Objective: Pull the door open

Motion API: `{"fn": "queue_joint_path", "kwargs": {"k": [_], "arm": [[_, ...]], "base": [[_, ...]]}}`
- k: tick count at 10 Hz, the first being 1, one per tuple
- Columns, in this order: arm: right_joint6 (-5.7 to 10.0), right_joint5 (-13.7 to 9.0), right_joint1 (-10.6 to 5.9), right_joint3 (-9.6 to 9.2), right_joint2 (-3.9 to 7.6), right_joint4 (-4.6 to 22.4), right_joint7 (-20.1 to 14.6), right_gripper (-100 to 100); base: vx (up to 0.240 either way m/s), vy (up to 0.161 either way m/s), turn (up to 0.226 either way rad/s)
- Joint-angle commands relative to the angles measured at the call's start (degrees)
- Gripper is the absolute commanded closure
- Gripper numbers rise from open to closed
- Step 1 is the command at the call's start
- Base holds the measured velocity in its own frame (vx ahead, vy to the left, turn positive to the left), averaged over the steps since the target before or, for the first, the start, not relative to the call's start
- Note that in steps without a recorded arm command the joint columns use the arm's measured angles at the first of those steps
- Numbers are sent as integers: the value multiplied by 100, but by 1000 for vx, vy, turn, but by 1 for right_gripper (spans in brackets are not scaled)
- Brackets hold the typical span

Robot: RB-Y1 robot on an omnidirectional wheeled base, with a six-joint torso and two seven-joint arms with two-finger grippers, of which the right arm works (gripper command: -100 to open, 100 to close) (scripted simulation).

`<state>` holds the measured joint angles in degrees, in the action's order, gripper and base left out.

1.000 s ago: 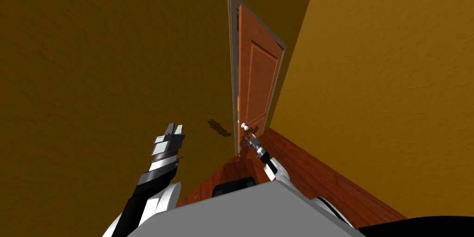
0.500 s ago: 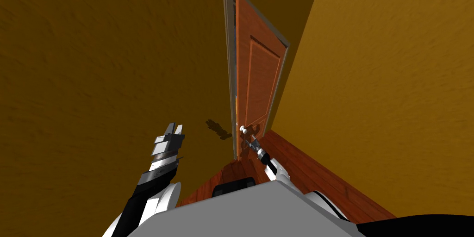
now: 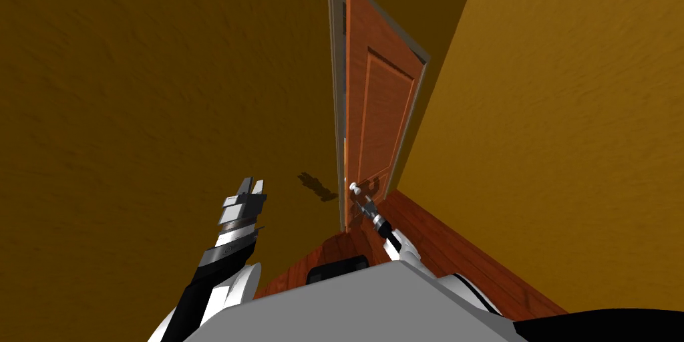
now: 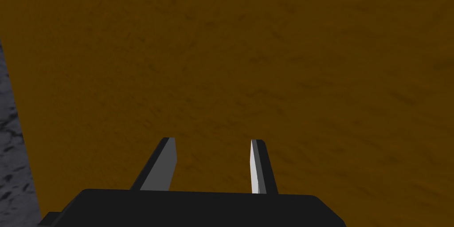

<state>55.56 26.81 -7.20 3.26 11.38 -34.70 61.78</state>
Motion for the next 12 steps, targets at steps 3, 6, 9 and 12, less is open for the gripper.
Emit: {"fn": "queue_joint_path", "kwargs": {"k": [3, 6, 9, 12], "arm": [[31, 94, 10, 423, 10, 90, -13, -100], [64, 170, 18, 770, 24, 167, -26, -100], [81, 211, 23, 955, 32, 208, -32, -100], [124, 204, 15, 940, 28, 246, -6, 100]], "base": [[33, 80, 147], [66, 12, 158], [82, -26, 115], [5, -3, -2]]}}
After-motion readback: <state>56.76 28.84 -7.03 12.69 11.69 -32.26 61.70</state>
